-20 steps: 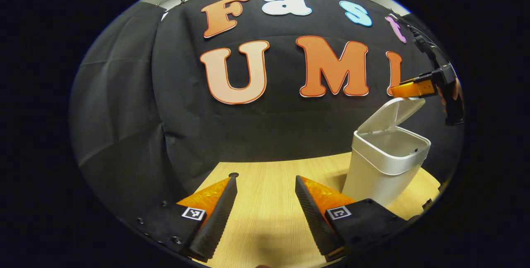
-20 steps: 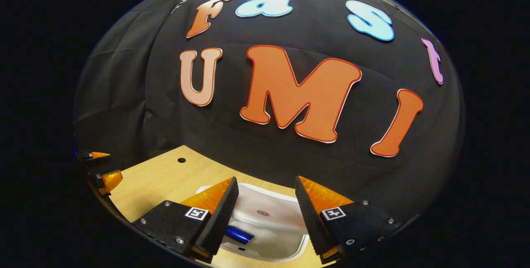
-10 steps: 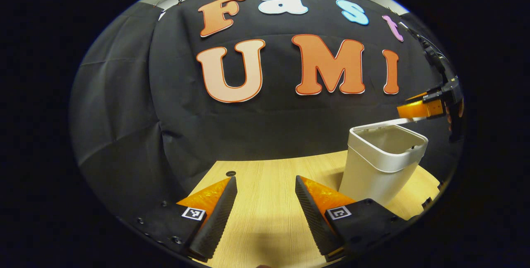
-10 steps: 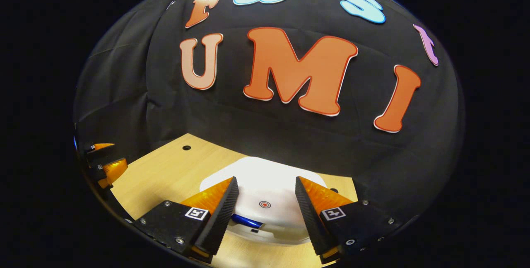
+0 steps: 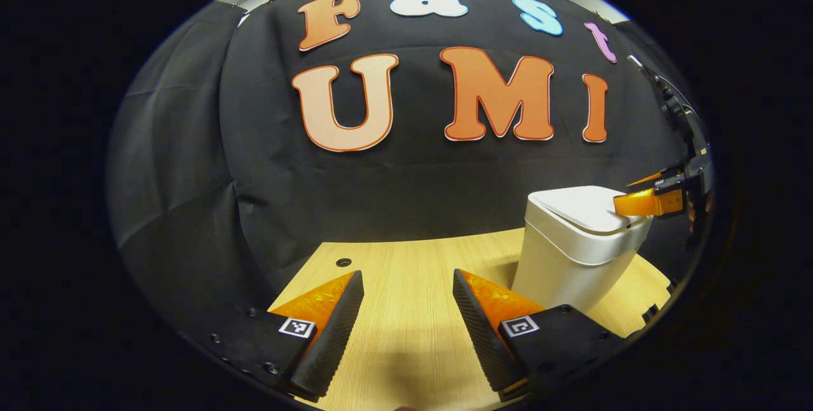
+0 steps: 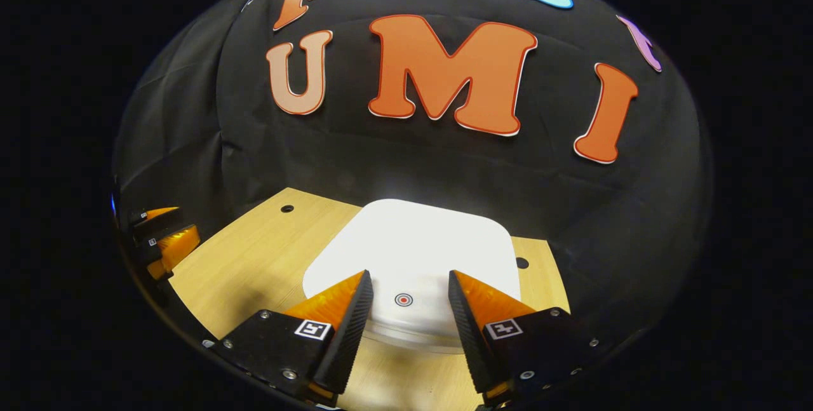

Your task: Press the lid of the desktop garbage bin to open it, pick up the crumpled paper on the desktop and throw it into the bin, then pick up the pop can on the desktop and drop it into the bin, and finally close the garbage bin lid.

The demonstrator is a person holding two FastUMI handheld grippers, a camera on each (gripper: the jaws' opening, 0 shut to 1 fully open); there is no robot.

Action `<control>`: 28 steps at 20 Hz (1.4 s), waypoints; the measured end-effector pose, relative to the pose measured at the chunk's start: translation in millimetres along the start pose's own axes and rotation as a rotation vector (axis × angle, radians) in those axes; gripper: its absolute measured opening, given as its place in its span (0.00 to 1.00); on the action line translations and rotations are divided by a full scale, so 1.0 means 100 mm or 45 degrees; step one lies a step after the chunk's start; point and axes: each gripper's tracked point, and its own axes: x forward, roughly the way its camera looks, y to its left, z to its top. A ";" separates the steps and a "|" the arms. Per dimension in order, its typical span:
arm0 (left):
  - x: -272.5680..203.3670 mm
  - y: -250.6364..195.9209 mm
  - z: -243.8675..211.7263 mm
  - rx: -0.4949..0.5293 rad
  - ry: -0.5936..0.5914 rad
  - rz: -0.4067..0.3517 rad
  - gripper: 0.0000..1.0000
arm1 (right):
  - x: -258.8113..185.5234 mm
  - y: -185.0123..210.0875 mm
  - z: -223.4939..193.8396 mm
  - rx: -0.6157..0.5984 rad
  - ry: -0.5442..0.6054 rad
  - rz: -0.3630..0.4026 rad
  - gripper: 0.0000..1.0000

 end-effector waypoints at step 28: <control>-0.17 -0.25 1.00 0.013 -0.248 -0.040 0.90 | -0.35 0.14 0.30 0.034 -0.349 -0.082 0.71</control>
